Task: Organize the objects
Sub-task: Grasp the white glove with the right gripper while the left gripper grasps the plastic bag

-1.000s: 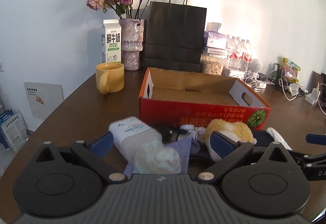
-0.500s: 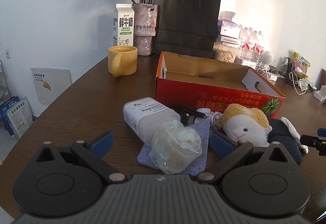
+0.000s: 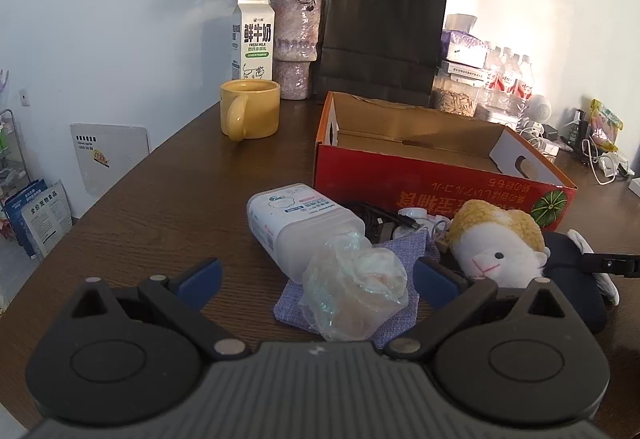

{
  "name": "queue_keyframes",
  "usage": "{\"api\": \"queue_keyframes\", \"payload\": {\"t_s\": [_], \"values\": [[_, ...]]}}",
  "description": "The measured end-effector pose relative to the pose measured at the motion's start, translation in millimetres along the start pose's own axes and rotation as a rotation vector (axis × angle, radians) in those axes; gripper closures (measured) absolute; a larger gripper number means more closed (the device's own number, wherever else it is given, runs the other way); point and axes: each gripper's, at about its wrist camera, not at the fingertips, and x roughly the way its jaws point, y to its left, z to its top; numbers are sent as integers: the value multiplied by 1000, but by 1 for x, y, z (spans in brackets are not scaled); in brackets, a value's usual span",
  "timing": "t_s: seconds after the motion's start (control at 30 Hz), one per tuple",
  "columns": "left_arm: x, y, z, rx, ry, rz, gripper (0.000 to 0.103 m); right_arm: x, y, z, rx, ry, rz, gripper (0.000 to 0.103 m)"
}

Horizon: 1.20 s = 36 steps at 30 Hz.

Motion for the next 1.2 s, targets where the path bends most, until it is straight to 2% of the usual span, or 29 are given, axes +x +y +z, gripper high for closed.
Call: {"api": "queue_keyframes", "payload": {"t_s": [0.1,0.23,0.37,0.53,0.67,0.9,1.2], "values": [[3,-1,0,-2,4,-2,0,0,-7,1,18,-8,35,3],[5,-1,-1,-5,11,0,0,-1,-11,0,38,-16,75,21],[5,-2,-1,-5,13,1,0,-2,-11,-1,48,-18,98,31],[6,0,-2,-10,14,2,0,-6,-7,-4,40,-46,75,33],[8,1,-4,-16,19,2,0,-16,4,-10,27,-110,8,34],[10,-1,-6,-11,25,-14,0,-31,25,-23,52,-200,-52,34],[19,-7,-9,-2,34,-30,0,-36,58,-25,-8,-218,-79,34]]}}
